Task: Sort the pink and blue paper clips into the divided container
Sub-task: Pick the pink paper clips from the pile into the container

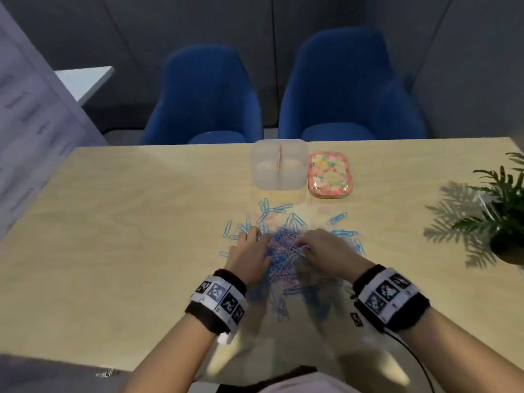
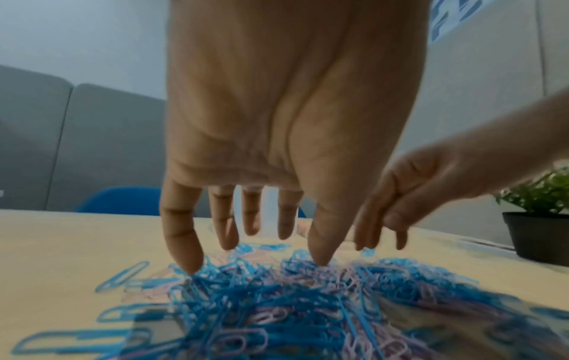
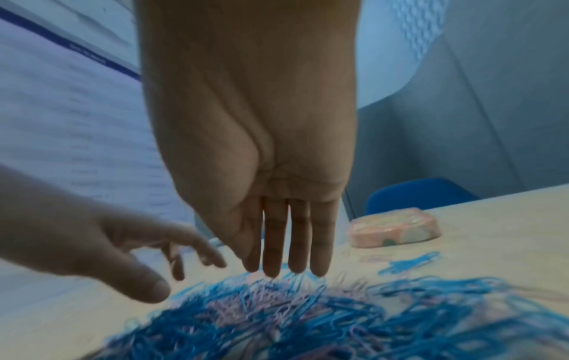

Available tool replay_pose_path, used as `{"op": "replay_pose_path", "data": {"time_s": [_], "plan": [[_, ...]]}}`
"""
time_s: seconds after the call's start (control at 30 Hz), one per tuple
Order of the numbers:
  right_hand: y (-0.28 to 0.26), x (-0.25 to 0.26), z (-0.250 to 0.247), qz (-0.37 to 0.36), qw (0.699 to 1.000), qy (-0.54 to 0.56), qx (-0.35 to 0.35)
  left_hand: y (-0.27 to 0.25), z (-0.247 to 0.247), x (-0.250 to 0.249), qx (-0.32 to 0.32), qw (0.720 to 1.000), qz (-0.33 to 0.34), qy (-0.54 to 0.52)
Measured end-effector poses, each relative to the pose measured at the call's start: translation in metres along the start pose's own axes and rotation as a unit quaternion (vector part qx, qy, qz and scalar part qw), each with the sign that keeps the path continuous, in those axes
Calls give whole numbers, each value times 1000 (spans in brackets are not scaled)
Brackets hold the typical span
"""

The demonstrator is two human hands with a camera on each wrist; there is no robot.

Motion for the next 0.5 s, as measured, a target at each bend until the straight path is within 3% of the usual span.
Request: {"op": "replay_pose_path", "data": {"time_s": [0.13, 0.27, 0.37, 0.5], "plan": [[28, 15, 8, -63, 993, -91, 31, 11, 13, -4, 19, 999, -36, 13], [31, 4, 22, -24, 989, -138, 47, 5, 29, 0, 42, 998, -4, 48], [23, -10, 19, 4, 994, -111, -18, 3, 26, 5, 35, 999, 8, 38], [31, -17, -1, 17, 996, -35, -82, 24, 1, 21, -46, 999, 7, -19]]}}
Point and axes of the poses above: each hand's wrist, its own y-axis towards the middle knuckle, its own z-axis out of the palm, x = y × z, the point moved 2 cm from there along y, towards the middle knuckle, and after that the axes turned 8 degrees about x, right-handed, at the moved point
